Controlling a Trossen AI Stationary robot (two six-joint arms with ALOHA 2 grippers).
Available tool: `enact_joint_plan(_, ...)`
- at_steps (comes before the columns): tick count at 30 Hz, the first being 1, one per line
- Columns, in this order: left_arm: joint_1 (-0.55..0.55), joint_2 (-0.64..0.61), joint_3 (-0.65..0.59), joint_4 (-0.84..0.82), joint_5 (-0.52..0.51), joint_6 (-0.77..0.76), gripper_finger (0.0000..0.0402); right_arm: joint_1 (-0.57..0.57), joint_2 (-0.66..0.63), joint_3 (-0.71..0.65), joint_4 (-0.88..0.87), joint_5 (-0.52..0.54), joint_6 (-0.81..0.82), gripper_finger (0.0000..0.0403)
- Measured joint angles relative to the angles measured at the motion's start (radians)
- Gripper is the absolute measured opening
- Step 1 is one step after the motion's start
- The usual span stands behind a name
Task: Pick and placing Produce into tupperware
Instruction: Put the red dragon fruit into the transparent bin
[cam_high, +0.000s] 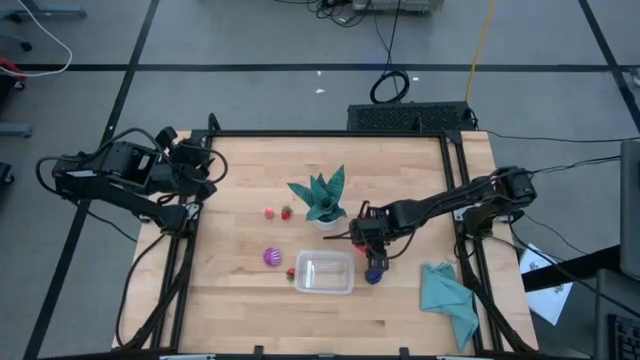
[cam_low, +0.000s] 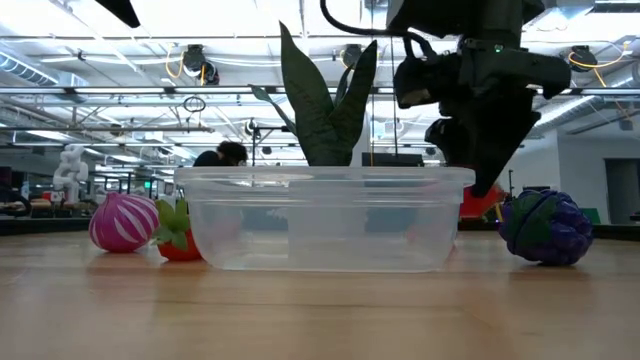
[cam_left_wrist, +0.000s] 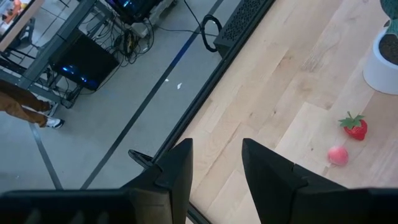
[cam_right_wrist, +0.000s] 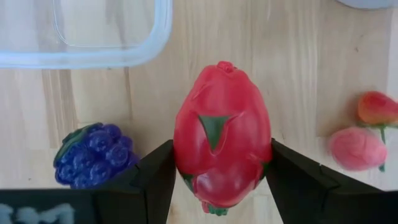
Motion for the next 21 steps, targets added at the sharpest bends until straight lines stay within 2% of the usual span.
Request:
enact_joint_plan(14, 0.000, 0.000, 0.000, 0.000, 0.000, 0.000, 0.0145, 0.107, -0.029, 0.005, -0.013, -0.009, 0.153, 0.0210)
enact_joint_plan(21, 0.000, 0.001, 0.000, 0.000, -0.001, 0.000, 0.0145, 0.139, -0.028, 0.100, -0.075, -0.004, 0.182, 0.0210)
